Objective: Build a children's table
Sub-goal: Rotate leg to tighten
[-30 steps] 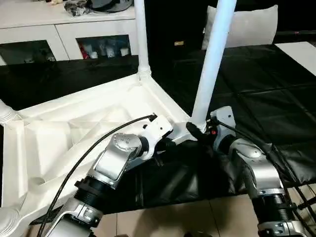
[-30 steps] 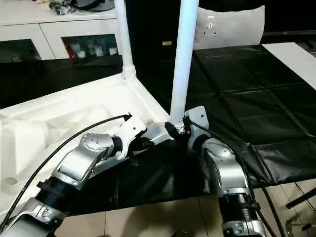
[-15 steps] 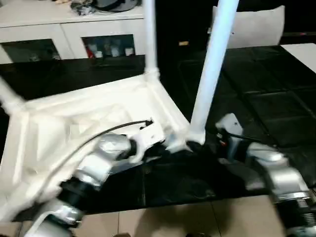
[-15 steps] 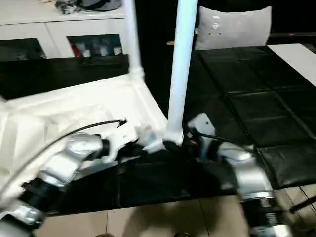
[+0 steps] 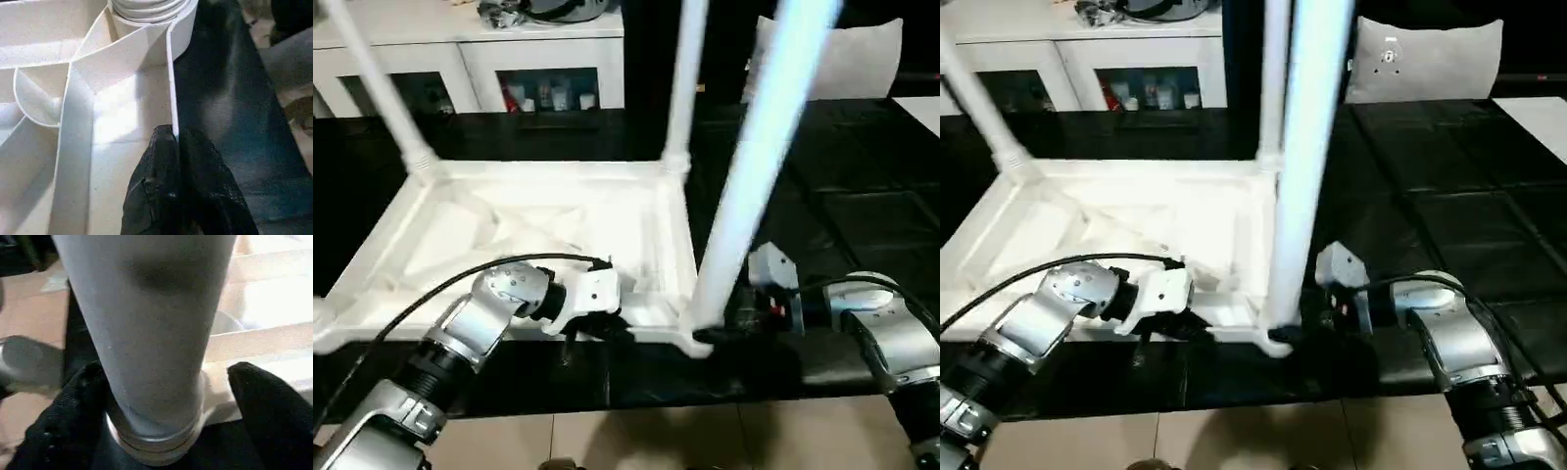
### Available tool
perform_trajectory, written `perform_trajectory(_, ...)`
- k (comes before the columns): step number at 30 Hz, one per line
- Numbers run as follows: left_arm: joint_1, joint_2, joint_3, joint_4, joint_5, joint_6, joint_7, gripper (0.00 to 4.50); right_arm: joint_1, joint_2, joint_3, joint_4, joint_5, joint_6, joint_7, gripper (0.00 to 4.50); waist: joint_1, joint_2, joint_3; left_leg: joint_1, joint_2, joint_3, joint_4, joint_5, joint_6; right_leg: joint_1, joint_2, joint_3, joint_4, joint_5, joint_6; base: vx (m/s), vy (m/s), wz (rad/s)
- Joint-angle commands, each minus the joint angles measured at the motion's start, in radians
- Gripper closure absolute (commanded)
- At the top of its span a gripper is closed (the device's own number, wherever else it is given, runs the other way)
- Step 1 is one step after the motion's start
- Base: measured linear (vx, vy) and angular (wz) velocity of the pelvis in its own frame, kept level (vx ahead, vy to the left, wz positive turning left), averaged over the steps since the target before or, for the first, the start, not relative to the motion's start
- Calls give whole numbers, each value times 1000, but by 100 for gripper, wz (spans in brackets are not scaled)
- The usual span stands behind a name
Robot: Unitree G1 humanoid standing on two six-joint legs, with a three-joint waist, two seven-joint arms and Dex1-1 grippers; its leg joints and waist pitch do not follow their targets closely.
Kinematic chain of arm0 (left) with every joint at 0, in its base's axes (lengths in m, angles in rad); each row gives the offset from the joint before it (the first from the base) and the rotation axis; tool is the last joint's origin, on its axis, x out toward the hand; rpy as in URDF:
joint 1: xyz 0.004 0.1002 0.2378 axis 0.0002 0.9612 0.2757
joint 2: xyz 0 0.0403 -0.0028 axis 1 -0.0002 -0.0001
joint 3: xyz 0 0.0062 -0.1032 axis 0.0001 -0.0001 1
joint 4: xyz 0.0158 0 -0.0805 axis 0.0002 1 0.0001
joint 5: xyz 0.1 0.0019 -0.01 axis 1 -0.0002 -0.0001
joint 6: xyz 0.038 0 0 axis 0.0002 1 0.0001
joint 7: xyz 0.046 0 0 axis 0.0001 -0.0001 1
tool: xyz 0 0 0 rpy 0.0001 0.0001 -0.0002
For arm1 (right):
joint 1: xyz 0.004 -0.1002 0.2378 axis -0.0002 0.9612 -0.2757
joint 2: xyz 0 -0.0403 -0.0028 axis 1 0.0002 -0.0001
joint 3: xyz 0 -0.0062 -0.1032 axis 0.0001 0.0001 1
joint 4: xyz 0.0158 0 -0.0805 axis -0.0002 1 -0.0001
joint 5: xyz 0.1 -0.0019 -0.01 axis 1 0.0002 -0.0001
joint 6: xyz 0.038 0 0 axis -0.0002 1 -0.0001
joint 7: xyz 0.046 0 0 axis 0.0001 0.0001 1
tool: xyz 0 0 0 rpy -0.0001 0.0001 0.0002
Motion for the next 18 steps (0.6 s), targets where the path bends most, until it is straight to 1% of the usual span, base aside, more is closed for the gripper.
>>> perform_trajectory(1, -18, 9, -35, 3, 16, -24, -40, 450, -3, -4, 3, 8, 6, 3, 10, 77, -2, -19, -66, -7, 41, 1, -65, -97, 104, 61, -60, 53, -64, -254, -197, 0, 0, 0)
perform_trajectory(4, -21, 7, -37, 11, 12, -30, -41, 450, -5, -3, 5, 15, 16, 4, 21, 91, 1, -20, -67, -8, 40, 1, -64, -89, 103, 63, -60, 52, -62, -240, -200, 0, 0, 0)
perform_trajectory(7, -21, 3, -37, 19, 10, -36, -46, 450, -5, -1, 9, 22, 25, 6, 32, 126, 2, -20, -65, -9, 39, 1, -64, -95, 100, 63, -60, 51, -65, -263, -194, 0, 0, 0)
perform_trajectory(9, -21, 2, -37, 20, 10, -39, -48, 450, -5, -1, 10, 24, 25, 5, 36, 140, 1, -20, -66, -9, 39, 1, -64, -96, 100, 63, -59, 51, -65, -267, -190, 0, 0, 0)
perform_trajectory(10, -19, 1, -36, 21, 10, -39, -49, 450, -4, 0, 10, 24, 27, 7, 38, 140, 1, -21, -66, -9, 39, 1, -64, -95, 99, 62, -59, 51, -66, -266, -190, 0, 0, 0)
perform_trajectory(12, -13, -1, -32, 16, 5, -31, -45, 450, 3, 8, 5, 16, 41, 21, 40, 169, 0, -21, -65, -9, 40, 1, -64, -92, 102, 62, -58, 51, -64, -259, -192, 0, 0, 0)
perform_trajectory(14, -4, -10, -19, 5, -12, -3, -31, 450, 15, 24, -4, -5, 64, 44, 33, 177, 1, -21, -64, -9, 39, 1, -64, -92, 102, 62, -58, 51, -65, -263, -192, 0, 0, 0)
perform_trajectory(15, 2, -17, -10, -5, -25, 18, -20, 450, 22, 36, -11, -18, 78, 59, 19, 177, 2, -18, -64, -9, 39, 2, -64, -89, 101, 62, -58, 51, -65, -262, -193, 0, 0, 0)
perform_trajectory(17, 16, -34, 8, -30, -47, 70, 7, 450, 34, 63, -23, -43, 100, 94, -27, 183, 0, -19, -64, -10, 41, 0, -66, -90, 96, 63, -59, 51, -64, -260, -192, 0, 0, 0)
perform_trajectory(18, 16, -34, 8, -30, -48, 71, 8, 450, 34, 63, -23, -43, 100, 94, -27, 183, 0, -19, -64, -9, 40, 0, -66, -91, 96, 62, -58, 50, -66, -263, -191, 0, 0, 0)
